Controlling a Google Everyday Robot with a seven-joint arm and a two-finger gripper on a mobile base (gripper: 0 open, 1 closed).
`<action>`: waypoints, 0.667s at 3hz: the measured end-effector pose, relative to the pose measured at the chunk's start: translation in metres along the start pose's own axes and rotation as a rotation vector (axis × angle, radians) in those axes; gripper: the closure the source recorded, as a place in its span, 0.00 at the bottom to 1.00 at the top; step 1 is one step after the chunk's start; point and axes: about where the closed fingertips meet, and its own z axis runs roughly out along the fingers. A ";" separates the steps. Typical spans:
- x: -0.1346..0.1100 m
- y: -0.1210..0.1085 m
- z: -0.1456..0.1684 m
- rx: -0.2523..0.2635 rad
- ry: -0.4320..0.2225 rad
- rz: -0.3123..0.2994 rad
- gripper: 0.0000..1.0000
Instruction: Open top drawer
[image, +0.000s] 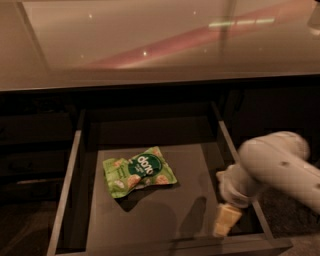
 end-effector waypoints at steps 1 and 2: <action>-0.021 0.021 -0.066 0.045 -0.122 -0.065 0.00; -0.018 0.028 -0.073 0.049 -0.151 -0.107 0.00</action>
Offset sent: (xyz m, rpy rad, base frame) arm -0.0163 0.0111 0.0572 0.0846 -0.0733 0.0419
